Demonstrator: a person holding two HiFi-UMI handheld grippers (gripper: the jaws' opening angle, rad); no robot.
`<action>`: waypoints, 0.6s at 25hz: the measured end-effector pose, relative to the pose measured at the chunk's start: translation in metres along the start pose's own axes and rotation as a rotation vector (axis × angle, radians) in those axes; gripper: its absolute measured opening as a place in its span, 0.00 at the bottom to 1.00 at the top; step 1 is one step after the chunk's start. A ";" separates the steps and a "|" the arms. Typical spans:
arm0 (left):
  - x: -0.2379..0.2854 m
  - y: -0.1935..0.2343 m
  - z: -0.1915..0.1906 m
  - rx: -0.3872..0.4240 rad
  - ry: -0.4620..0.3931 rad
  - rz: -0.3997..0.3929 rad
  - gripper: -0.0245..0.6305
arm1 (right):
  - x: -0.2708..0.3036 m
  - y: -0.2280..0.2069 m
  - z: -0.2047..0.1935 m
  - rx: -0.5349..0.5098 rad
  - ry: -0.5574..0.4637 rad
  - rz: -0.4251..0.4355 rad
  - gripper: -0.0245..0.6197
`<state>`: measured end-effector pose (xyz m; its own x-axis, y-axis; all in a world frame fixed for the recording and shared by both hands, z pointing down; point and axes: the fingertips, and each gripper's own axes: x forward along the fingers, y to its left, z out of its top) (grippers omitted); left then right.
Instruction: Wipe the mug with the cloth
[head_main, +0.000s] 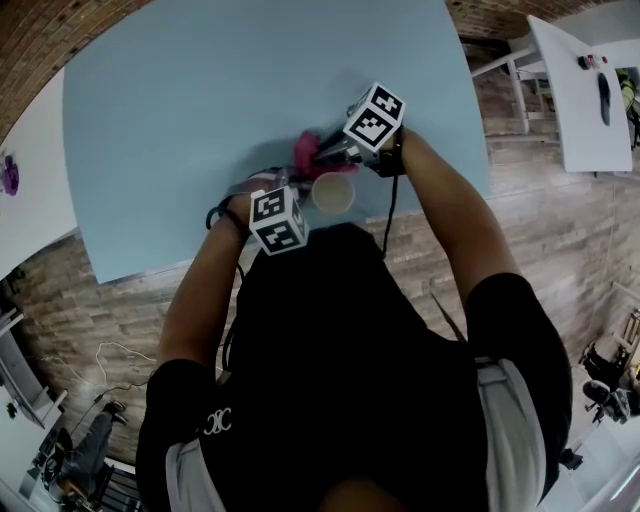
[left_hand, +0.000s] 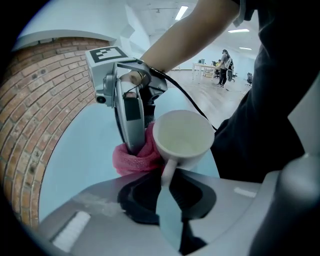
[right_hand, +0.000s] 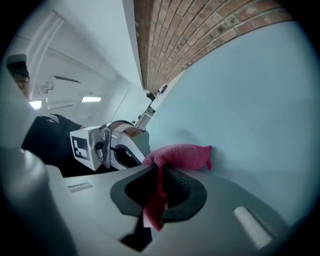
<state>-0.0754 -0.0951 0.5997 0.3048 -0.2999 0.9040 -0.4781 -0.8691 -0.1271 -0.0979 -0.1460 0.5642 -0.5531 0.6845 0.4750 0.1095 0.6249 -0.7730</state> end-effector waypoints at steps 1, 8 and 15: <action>0.000 -0.001 0.000 0.001 0.003 0.000 0.12 | 0.003 -0.001 -0.003 -0.002 0.032 0.000 0.09; 0.001 -0.003 0.000 -0.017 0.005 0.024 0.12 | 0.019 -0.006 -0.011 -0.083 0.181 -0.076 0.09; 0.001 0.001 0.000 -0.060 -0.005 0.063 0.12 | 0.014 0.000 -0.003 -0.022 0.053 -0.053 0.09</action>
<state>-0.0760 -0.0960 0.6005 0.2767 -0.3555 0.8928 -0.5450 -0.8233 -0.1589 -0.1027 -0.1355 0.5722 -0.5138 0.6686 0.5375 0.0991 0.6686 -0.7370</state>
